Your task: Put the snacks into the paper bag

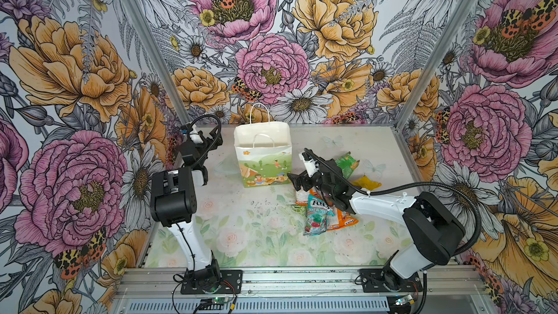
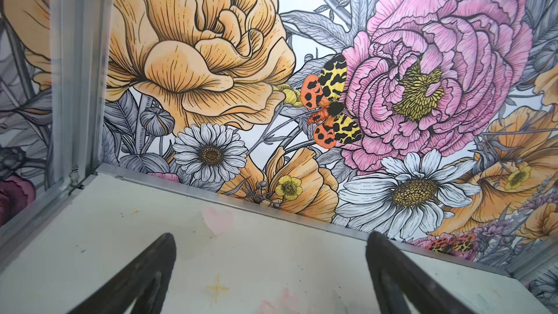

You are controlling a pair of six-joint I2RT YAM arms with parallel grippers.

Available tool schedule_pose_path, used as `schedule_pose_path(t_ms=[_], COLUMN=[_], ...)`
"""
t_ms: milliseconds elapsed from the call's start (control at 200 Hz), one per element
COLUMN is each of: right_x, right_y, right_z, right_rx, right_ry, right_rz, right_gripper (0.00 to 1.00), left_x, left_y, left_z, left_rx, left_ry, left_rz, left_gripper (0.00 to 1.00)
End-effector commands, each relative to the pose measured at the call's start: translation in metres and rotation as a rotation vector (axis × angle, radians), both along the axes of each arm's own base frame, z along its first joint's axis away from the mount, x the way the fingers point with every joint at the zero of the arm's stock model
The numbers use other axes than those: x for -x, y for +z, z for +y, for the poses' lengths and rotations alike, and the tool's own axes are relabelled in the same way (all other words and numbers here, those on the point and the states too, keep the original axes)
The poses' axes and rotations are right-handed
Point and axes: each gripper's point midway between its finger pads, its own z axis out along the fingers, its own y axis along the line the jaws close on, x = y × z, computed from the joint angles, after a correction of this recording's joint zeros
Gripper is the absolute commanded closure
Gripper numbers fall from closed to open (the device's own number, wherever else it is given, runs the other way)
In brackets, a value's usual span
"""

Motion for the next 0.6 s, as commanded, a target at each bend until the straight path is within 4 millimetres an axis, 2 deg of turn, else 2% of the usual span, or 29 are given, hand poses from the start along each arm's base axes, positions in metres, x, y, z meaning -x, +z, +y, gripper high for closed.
schedule_pose_path(t_ms=[0,180,325,595], right_x=[-0.019,-0.030,-0.034,-0.043], right_y=[0.020,0.015,0.015,0.010], right_z=[0.004,0.007,0.011,0.015], right_rx=[-0.046,-0.015,-0.002,0.023], right_ry=[-0.062,-0.081,-0.073,-0.069], right_rz=[-0.065,-0.082,-0.088,-0.095], right_gripper=[0.03,0.03,0.03,0.02], left_x=[-0.009,-0.028,-0.034,-0.041], left_y=[0.031,0.023,0.022,0.016], left_z=[-0.009,-0.038,-0.061,-0.062], left_rx=[0.065,-0.002,-0.121,-0.137], left_ry=[-0.076,-0.123,-0.134,-0.149], left_rz=[-0.138,-0.067,0.014,0.049], left_gripper=[0.01,0.01,0.01,0.01])
